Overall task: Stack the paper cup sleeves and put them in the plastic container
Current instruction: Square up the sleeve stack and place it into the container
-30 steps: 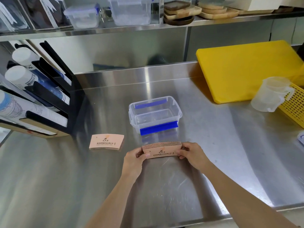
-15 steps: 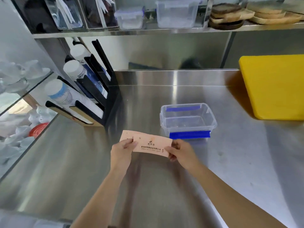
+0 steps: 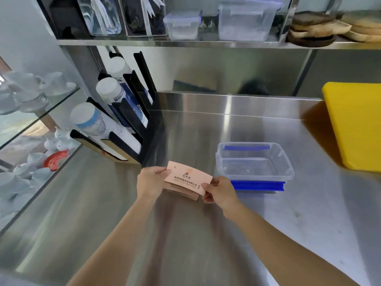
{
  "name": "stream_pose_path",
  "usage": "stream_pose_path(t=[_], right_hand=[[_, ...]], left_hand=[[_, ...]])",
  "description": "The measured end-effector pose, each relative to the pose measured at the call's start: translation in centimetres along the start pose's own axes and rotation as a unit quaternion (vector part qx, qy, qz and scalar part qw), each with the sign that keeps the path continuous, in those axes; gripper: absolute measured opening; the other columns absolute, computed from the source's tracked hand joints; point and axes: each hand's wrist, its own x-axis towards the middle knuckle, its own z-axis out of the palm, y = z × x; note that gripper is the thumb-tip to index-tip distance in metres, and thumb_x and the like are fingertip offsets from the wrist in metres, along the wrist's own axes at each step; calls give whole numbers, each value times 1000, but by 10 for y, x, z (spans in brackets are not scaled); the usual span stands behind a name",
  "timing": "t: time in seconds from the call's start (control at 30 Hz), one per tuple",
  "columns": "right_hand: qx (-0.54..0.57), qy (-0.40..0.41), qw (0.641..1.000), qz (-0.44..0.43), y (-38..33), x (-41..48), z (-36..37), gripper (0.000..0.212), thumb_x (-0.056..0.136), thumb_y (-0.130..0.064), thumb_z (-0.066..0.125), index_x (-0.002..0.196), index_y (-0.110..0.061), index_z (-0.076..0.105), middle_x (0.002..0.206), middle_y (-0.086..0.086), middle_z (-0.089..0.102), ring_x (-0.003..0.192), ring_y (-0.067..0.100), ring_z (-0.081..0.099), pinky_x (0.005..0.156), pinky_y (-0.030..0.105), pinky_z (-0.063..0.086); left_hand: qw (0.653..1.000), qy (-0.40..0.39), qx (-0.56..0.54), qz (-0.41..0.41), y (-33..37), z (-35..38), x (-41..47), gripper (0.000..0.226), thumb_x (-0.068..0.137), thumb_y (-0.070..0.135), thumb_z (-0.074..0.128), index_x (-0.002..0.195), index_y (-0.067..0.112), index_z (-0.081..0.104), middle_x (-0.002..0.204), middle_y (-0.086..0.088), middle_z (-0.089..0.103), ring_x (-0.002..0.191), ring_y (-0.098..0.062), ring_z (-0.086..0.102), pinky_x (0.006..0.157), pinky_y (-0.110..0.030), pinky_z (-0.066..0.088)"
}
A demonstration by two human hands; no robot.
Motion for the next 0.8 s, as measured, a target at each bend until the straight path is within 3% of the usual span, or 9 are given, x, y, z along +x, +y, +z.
stream_pose_path(t=[0.07, 0.2, 0.37, 0.67, 0.8], right_hand=[[-6, -2, 1000, 9, 1, 4, 5, 13, 86, -8, 61, 81, -11, 48, 70, 9, 62, 41, 10, 57, 37, 19, 48], [-14, -11, 1000, 21, 2, 12, 12, 16, 85, -8, 61, 94, -5, 48, 72, 11, 62, 46, 14, 57, 38, 20, 49], [-26, -27, 999, 34, 0, 21, 14, 17, 85, -8, 62, 95, -5, 48, 88, 18, 65, 54, 19, 61, 42, 24, 49], [-56, -12, 997, 57, 7, 24, 17, 24, 84, -10, 62, 103, 3, 56, 70, 15, 65, 45, 16, 56, 40, 24, 51], [-69, -2, 994, 88, 5, 25, 16, 28, 80, -14, 66, 99, 5, 59, 74, 17, 64, 54, 22, 56, 55, 36, 56]], left_hand=[[1000, 4, 12, -7, -3, 1, 5, 11, 76, 22, 70, 84, 17, 75, 70, 6, 67, 70, -14, 63, 66, -24, 41], [1000, 1, 26, -17, -10, 1, 13, 9, 76, 20, 70, 82, 15, 75, 70, 4, 67, 71, -18, 63, 69, -26, 43], [999, -2, 34, -32, -18, 3, 21, 8, 78, 19, 68, 75, 14, 74, 67, 4, 66, 70, -20, 61, 64, -27, 44], [995, -8, 81, -55, -30, 10, 25, 11, 78, 22, 66, 83, 14, 73, 81, -5, 71, 76, -22, 62, 69, -28, 43], [982, -62, 152, -89, -21, 9, 35, 12, 79, 23, 63, 77, 11, 65, 74, -3, 62, 69, -22, 57, 62, -27, 39]])
